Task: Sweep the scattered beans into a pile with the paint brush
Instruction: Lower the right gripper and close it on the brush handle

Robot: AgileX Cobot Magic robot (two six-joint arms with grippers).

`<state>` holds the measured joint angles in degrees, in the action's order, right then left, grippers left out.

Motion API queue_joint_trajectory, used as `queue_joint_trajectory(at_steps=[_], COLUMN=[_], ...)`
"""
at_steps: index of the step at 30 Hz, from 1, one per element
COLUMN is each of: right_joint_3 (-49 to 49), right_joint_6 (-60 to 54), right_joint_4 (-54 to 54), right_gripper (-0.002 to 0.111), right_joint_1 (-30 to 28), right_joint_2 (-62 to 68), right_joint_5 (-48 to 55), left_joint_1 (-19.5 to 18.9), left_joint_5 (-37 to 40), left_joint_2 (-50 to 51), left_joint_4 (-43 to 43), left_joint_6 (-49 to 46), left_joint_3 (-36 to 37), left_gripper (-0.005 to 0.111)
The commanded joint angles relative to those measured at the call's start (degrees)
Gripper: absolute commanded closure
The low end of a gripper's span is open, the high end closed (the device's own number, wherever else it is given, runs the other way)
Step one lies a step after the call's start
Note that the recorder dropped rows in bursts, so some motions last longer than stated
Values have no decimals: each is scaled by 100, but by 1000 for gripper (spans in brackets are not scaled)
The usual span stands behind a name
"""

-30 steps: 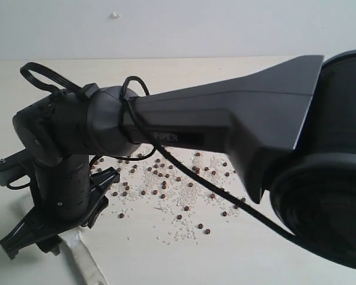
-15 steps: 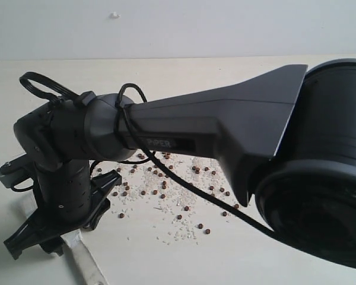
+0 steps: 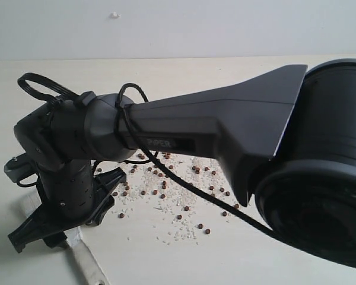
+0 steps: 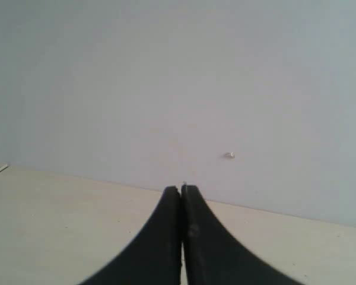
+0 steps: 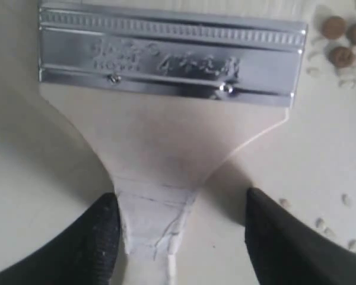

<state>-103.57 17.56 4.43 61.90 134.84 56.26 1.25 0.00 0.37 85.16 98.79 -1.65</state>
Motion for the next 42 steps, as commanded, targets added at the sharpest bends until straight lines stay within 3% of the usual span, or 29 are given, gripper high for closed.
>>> queue_joint_trajectory(at_steps=[1,26,33,42], right_joint_3=[-20,-20,-224,-366], right_joint_6=[71,-425,-207,-623], right_joint_4=[22,342,-317,-65], right_gripper=[50,50,53,53], right_joint_1=[4,4,4,4], right_joint_2=[23,23,23,23], right_joint_5=[-226,173,98,296], left_joint_1=[-11,-11,-11,-11], left_joint_5=[0,0,0,0], left_joint_2=[-37,-37,-37,-37], left_joint_4=[6,6,6,6], left_joint_6=[14,14,14,14], left_joint_3=[8,8,8,8], left_gripper=[107,107,107,107])
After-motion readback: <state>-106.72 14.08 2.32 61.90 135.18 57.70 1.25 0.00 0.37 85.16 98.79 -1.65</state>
